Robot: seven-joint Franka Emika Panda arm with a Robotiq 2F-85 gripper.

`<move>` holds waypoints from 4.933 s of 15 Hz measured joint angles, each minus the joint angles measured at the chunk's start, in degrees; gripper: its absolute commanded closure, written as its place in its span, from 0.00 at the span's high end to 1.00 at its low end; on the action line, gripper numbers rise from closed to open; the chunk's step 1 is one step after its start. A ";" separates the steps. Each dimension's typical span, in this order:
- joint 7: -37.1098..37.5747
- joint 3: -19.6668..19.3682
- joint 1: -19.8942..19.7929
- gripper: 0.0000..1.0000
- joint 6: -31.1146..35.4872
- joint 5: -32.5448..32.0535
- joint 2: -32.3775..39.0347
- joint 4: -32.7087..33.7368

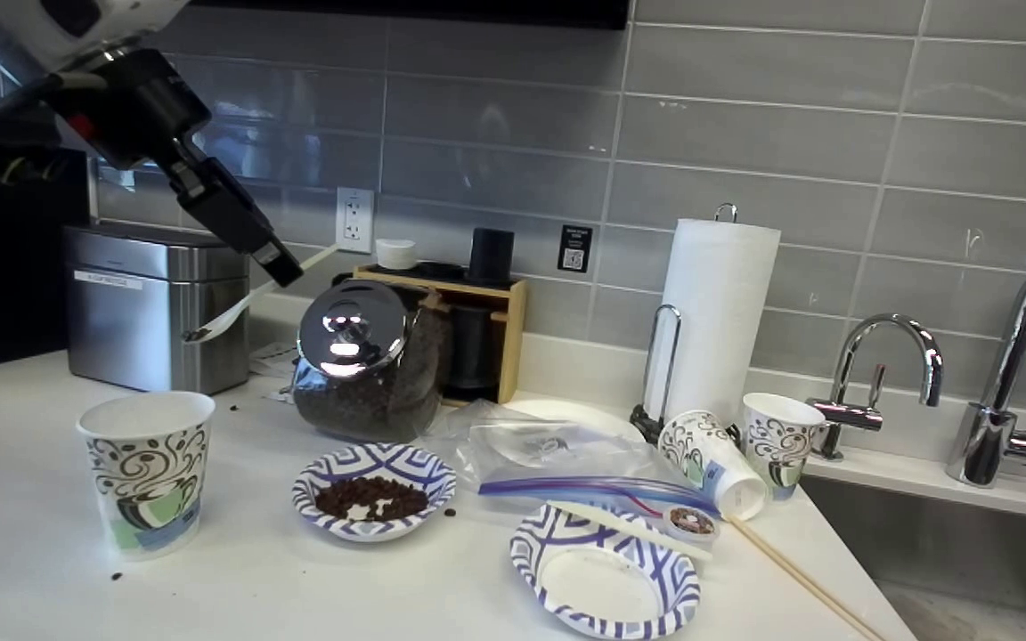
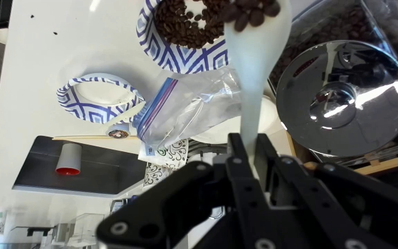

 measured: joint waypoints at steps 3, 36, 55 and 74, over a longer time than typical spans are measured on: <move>1.76 2.15 -0.86 0.03 -0.05 -1.89 -0.55 -0.10; 6.78 14.12 -5.69 0.03 -2.35 -17.57 -9.88 -1.36; 17.27 4.49 15.53 0.03 -30.34 -31.26 -4.75 0.52; 16.13 -20.86 23.36 0.03 -24.38 -3.39 -2.31 0.09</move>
